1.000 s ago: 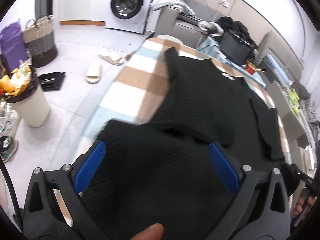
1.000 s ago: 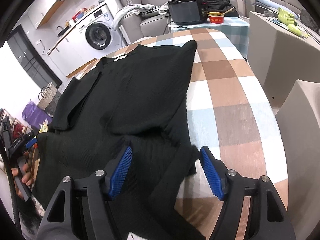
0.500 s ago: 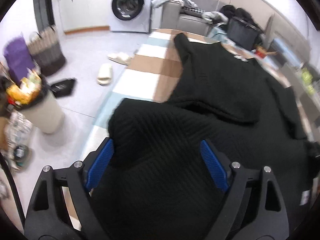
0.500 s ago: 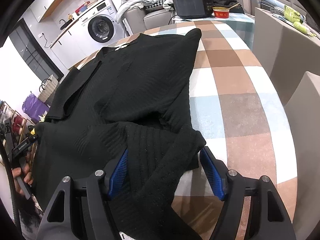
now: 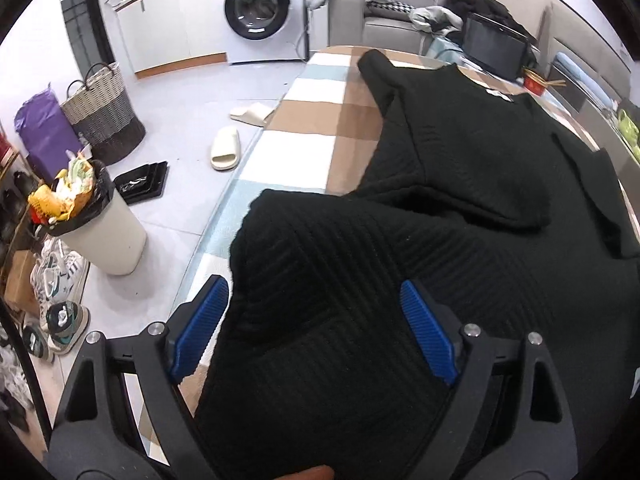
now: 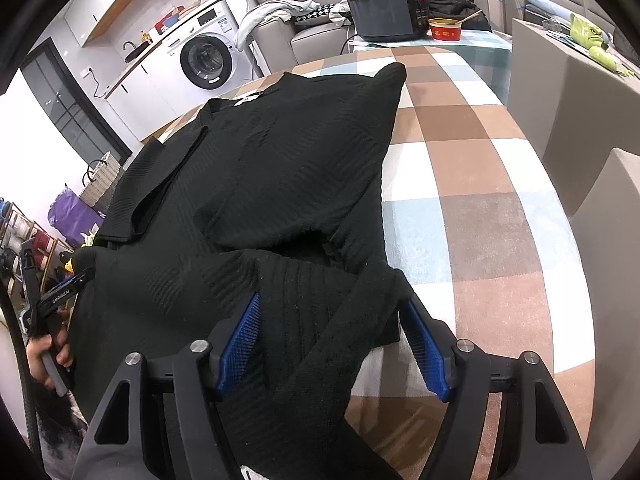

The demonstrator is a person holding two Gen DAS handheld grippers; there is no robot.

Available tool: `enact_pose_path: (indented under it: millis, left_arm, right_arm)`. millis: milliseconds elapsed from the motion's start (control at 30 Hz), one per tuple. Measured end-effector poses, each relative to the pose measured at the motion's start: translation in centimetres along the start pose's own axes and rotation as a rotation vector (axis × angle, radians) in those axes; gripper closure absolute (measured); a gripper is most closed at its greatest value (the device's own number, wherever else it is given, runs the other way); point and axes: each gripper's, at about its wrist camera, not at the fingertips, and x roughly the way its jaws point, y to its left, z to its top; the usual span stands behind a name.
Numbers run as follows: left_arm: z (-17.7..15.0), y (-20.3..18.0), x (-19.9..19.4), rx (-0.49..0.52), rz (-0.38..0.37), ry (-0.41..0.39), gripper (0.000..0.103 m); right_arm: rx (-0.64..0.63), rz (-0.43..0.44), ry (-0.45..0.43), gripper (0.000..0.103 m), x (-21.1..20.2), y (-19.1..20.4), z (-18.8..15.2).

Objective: Fold small clothes

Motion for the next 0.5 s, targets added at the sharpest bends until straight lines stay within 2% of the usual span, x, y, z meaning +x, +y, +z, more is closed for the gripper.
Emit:
enact_pose_path:
  millis: [33,67,133,167,200,233,300,500]
  left_arm:
    - [0.1,0.0,0.1,0.001,-0.006,-0.001,0.016]
    - [0.2,0.1,0.2,-0.005,-0.023,0.000,0.021]
    - [0.3,-0.1,0.4,-0.003,-0.087,0.001,0.039]
    - [0.4,-0.3,0.4,0.004,-0.112,0.000,0.052]
    - [0.5,-0.6,0.3,0.015,-0.127,-0.001,0.063]
    - [0.6,-1.1,0.3,0.033,-0.129,-0.002,0.065]
    - [0.8,-2.3,0.3,0.081,-0.123,-0.007,0.079]
    - [1.9,-4.7,1.0,0.101,-0.142,0.000,0.080]
  right_arm:
    - [-0.005,-0.003,0.006,0.036,0.2,0.1,0.1]
    - [-0.015,-0.019,0.007,0.043,0.4,0.3,0.1]
    - [-0.050,-0.044,0.001,0.054,0.6,0.8,0.1]
    - [-0.062,-0.051,-0.005,0.069,0.7,1.0,0.1]
    - [-0.069,-0.047,-0.001,0.075,0.8,1.1,0.2]
    - [-0.075,-0.052,0.000,0.078,0.9,1.2,0.3]
    - [-0.068,-0.064,-0.003,0.082,1.2,1.2,0.8]
    - [0.047,-0.115,-0.034,0.082,2.1,-0.9,3.3]
